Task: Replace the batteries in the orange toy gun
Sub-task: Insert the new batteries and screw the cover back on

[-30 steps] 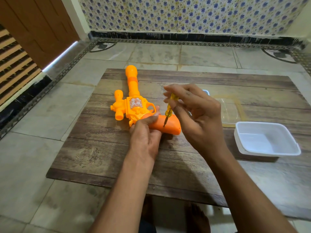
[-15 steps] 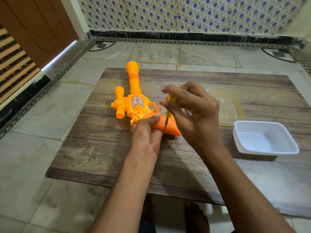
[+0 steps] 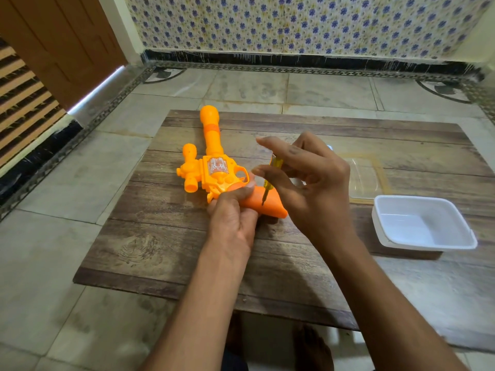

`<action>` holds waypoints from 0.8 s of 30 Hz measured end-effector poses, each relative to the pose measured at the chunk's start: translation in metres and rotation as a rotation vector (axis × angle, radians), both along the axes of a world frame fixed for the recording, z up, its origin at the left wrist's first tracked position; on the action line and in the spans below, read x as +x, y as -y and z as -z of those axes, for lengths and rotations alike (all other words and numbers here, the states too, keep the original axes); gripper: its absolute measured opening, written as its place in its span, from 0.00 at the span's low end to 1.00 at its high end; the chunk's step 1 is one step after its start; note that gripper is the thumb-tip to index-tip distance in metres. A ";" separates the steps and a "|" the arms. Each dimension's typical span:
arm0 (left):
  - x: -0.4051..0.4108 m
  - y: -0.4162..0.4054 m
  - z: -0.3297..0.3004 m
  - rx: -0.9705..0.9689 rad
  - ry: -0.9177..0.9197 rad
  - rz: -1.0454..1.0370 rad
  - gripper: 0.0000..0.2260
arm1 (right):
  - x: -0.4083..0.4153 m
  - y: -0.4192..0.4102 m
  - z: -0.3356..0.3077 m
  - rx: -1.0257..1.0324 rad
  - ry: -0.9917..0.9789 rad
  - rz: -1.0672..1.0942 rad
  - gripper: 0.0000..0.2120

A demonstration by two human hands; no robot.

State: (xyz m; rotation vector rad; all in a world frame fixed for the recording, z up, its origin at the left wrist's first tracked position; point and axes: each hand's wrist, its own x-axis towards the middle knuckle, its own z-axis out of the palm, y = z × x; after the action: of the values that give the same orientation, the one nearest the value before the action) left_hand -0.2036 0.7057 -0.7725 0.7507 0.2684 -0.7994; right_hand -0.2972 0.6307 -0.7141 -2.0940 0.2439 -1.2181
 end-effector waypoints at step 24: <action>0.006 -0.001 0.007 0.002 0.008 0.003 0.27 | -0.001 0.002 0.004 -0.042 -0.055 -0.038 0.11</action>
State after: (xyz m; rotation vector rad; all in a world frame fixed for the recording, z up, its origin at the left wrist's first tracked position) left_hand -0.1977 0.7070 -0.7800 0.7564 0.2610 -0.7986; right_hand -0.2985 0.6290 -0.7179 -2.1604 0.2038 -1.1535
